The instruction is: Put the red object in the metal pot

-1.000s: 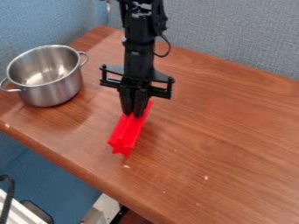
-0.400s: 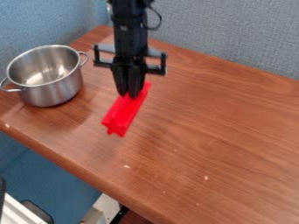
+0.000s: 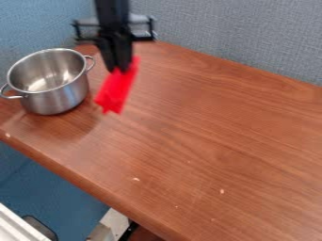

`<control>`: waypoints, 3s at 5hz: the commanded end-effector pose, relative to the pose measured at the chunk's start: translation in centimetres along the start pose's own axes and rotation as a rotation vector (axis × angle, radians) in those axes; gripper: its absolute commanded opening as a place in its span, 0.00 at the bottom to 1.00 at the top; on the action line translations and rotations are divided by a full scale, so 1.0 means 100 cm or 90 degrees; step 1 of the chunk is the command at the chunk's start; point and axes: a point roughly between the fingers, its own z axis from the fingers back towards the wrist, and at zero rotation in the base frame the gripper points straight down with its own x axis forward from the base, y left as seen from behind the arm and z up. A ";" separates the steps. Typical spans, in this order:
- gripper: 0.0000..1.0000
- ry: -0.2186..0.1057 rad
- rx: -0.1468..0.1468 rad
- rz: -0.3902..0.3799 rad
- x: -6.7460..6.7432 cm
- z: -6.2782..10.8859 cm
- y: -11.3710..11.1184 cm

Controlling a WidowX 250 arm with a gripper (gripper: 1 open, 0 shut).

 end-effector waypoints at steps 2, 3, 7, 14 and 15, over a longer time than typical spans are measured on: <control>0.00 -0.075 -0.027 0.055 0.045 0.052 0.076; 0.00 -0.074 -0.028 0.069 0.046 0.058 0.098; 0.00 -0.046 0.001 0.030 0.048 0.017 0.115; 0.00 -0.083 0.000 -0.024 0.025 0.021 0.068; 0.00 -0.084 0.008 -0.035 0.021 0.020 0.071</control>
